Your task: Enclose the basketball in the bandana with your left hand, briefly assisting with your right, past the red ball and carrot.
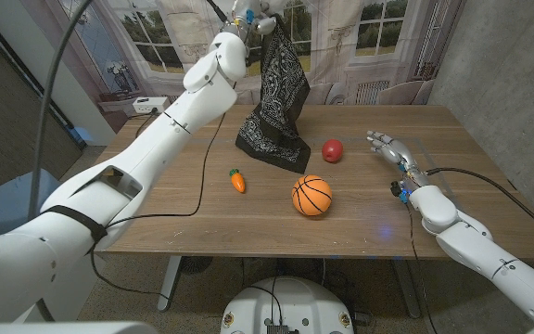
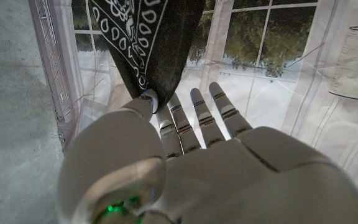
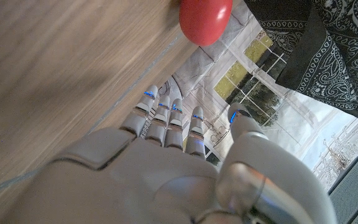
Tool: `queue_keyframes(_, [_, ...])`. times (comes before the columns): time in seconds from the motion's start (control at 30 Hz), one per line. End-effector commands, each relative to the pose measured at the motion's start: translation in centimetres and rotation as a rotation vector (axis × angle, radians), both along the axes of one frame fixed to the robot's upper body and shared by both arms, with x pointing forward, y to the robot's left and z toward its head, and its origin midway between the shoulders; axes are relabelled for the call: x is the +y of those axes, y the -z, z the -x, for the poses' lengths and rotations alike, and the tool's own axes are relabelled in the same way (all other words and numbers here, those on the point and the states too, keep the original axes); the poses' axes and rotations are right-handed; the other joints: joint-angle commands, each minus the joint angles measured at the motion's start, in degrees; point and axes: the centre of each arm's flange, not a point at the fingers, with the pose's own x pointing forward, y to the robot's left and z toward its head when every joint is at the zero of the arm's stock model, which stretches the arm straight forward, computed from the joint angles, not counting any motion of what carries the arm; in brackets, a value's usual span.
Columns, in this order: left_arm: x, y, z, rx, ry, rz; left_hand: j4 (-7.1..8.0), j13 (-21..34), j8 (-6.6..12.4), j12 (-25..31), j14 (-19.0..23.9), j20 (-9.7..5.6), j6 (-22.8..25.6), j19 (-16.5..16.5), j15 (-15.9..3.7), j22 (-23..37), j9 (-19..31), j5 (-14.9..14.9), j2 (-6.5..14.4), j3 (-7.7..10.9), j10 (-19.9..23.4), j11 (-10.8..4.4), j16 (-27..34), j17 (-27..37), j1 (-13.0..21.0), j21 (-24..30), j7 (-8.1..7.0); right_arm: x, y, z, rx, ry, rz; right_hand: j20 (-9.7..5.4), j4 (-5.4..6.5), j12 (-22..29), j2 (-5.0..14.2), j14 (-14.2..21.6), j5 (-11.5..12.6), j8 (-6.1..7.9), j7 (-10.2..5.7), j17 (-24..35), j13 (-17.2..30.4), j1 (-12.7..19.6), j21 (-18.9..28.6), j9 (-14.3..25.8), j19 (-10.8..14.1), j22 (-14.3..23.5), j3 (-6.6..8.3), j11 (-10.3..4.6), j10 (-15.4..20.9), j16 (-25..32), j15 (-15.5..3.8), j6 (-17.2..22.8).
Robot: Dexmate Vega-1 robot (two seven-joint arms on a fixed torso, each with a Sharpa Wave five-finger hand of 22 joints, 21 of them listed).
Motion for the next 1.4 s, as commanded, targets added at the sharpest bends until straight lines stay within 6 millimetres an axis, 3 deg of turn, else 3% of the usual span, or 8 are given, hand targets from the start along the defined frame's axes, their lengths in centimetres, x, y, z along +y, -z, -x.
queue_keyframes(0.03, [-0.4, -2.3, 2.1, -0.122, 0.045, 0.1, 0.47, 0.3, 0.97, -0.3, -0.1, 0.16, -0.3, 0.2, -4.26, 0.3, 0.7, 0.3, 0.4, 0.96, 0.4, -0.13, 0.0, 0.3, 0.4, 0.6, 0.17, 1.8, -0.6, -0.5, 0.008, -0.043, 0.078, 0.1, 0.09, -0.2, -0.27, 0.0, -0.1, 0.04, 0.03, 0.1, 0.3, 0.3, -0.1, 0.0, -0.2, 0.1, -0.27, -0.26, 0.1, -0.1, -0.42, -0.2])
queue_keyframes(0.5, [-3.0, -5.0, 3.2, -0.193, 0.032, 0.068, 0.95, 0.5, 2.63, -0.4, 0.3, -0.02, -0.8, 0.6, -4.67, 0.3, 1.9, 0.2, 0.1, 1.68, 1.0, -0.28, 0.0, 0.5, 0.3, 1.2, -0.14, 2.8, -1.2, -0.4, 0.006, -0.067, 0.131, 0.19, 0.36, 0.1, -0.67, 2.0, -0.3, 0.28, 0.41, 0.2, 0.3, 0.9, 0.0, 0.0, 0.0, 0.1, -0.61, -0.29, 0.9, 0.7, -0.8, 0.2])
queue_keyframes(0.77, [-4.8, -7.4, 5.5, -0.274, 0.022, 0.047, 1.07, 0.6, 3.12, -0.5, 0.5, -0.16, -0.7, 0.7, -4.82, 0.4, 1.7, 0.1, -0.1, 1.97, 1.1, -0.49, -0.1, 0.6, 0.2, 1.5, -0.16, 4.0, -2.1, -0.1, 0.03, -0.084, 0.216, 0.23, 1.61, 3.0, -1.07, 11.0, -0.7, 1.68, 2.14, 2.6, 1.1, 0.6, 1.7, 0.0, 4.5, 0.4, -2.62, 0.86, 8.1, 5.3, -2.99, 5.5])
queue_keyframes(1.1, [-7.2, -9.1, 8.0, -0.335, 0.024, 0.005, 1.11, 0.7, 3.67, -0.6, 0.7, -0.49, -0.7, 0.8, -5.05, 0.4, 1.5, -0.1, -0.4, 2.19, 1.4, -0.77, -0.2, 0.6, 0.0, 1.8, -0.46, 5.2, -3.3, -0.2, -0.009, -0.11, 0.235, 0.36, 1.58, 2.1, -1.46, 7.1, -0.7, 1.04, 1.8, 3.4, 1.4, 0.8, 1.3, 0.0, 3.8, 0.5, -3.43, 0.47, 5.9, 4.2, -2.0, 5.1])
queue_keyframes(1.4, [-8.6, -10.5, 9.8, -0.382, 0.023, -0.019, 1.1, 0.8, 4.18, -0.7, 0.7, -0.59, -0.7, 0.9, -5.26, 0.3, 1.2, -0.2, -0.5, 2.39, 1.5, -0.7, -0.4, 0.6, -0.1, 2.0, -0.64, 6.1, -4.1, -0.7, -0.034, -0.142, 0.266, 0.36, 1.83, 1.9, -1.39, 6.6, -0.7, 0.78, 1.57, 3.7, 1.5, 0.6, 1.1, 0.0, 3.2, 0.5, -3.78, 0.35, 5.4, 4.1, -1.86, 4.7])
